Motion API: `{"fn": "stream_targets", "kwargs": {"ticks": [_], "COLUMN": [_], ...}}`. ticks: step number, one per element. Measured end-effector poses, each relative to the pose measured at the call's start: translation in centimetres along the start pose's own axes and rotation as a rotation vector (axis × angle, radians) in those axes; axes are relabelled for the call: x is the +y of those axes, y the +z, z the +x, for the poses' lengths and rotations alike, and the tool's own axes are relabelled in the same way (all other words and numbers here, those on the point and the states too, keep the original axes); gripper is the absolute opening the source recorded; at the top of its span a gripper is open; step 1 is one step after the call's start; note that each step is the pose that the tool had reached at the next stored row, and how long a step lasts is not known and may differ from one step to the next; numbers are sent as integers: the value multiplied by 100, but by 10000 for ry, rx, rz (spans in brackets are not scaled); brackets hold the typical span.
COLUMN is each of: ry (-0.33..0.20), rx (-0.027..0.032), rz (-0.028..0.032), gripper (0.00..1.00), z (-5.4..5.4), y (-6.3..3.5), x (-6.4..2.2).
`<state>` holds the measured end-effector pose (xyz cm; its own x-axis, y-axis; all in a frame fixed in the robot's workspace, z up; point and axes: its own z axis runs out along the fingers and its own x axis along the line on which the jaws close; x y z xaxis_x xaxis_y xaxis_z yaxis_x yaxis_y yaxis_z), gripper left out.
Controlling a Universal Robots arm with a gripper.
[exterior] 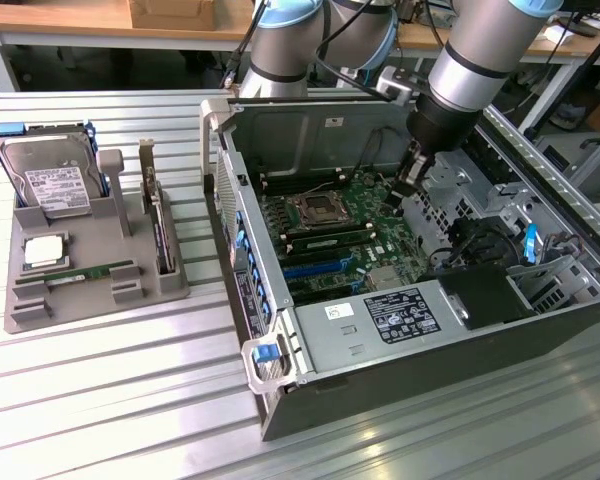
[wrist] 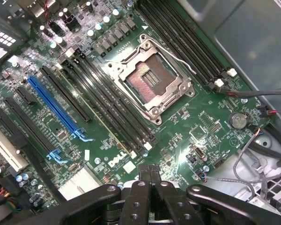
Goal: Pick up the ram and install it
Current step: 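Press down the ram until it locks into place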
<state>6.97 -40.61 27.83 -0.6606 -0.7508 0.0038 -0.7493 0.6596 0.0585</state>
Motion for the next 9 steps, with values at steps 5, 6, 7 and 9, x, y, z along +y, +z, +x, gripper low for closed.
{"fn": "stream_targets", "kwargs": {"ticks": [5,6,7,9], "ry": [450,563,731,944], "rx": [-27,-33,-44,-56], "rz": [-2,-2,-3,-4], "gripper": [11,11,11,11], "z": [0,0,0,0], "y": [0,0,0,0], "x": [0,0,0,0]}}
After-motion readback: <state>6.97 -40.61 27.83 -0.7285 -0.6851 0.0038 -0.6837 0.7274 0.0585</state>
